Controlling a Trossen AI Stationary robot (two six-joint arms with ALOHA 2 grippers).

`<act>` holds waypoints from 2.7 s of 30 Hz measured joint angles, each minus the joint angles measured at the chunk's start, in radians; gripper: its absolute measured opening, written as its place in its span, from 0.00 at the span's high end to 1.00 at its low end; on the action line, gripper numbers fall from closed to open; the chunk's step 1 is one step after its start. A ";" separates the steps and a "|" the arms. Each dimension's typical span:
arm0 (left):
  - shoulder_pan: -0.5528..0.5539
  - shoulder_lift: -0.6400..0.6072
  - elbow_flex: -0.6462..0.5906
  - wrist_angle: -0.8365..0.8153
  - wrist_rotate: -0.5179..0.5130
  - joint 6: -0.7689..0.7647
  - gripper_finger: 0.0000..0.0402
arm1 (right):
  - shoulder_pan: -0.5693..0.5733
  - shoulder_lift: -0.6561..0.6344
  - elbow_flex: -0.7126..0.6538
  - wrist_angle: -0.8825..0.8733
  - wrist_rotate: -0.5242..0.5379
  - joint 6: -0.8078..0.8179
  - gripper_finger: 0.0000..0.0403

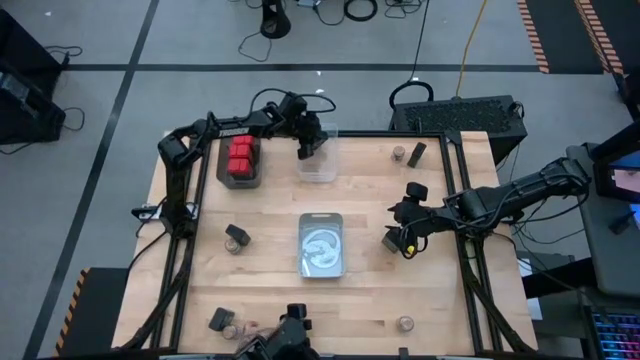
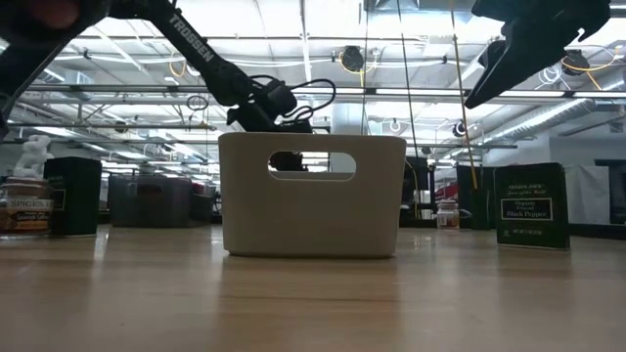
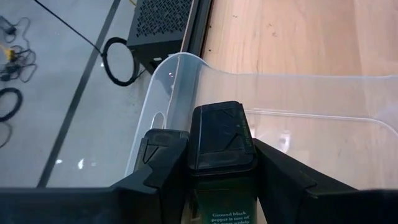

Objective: Sort spices by type
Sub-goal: Put the black seasoning can into the transparent bin

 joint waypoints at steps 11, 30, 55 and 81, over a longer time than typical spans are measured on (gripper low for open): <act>-0.027 0.000 0.000 0.014 -0.127 0.019 0.58 | 0.000 0.000 0.000 0.000 0.000 0.000 0.49; -0.051 -0.008 0.000 -0.038 -0.110 0.070 0.58 | 0.000 0.000 0.000 0.000 0.000 0.004 0.49; -0.064 -0.032 0.000 -0.014 -0.216 0.070 0.58 | 0.000 0.000 0.000 -0.001 0.000 0.003 0.49; -0.066 -0.032 0.000 -0.019 -0.234 0.103 0.30 | 0.000 0.000 0.000 -0.001 0.000 0.003 0.49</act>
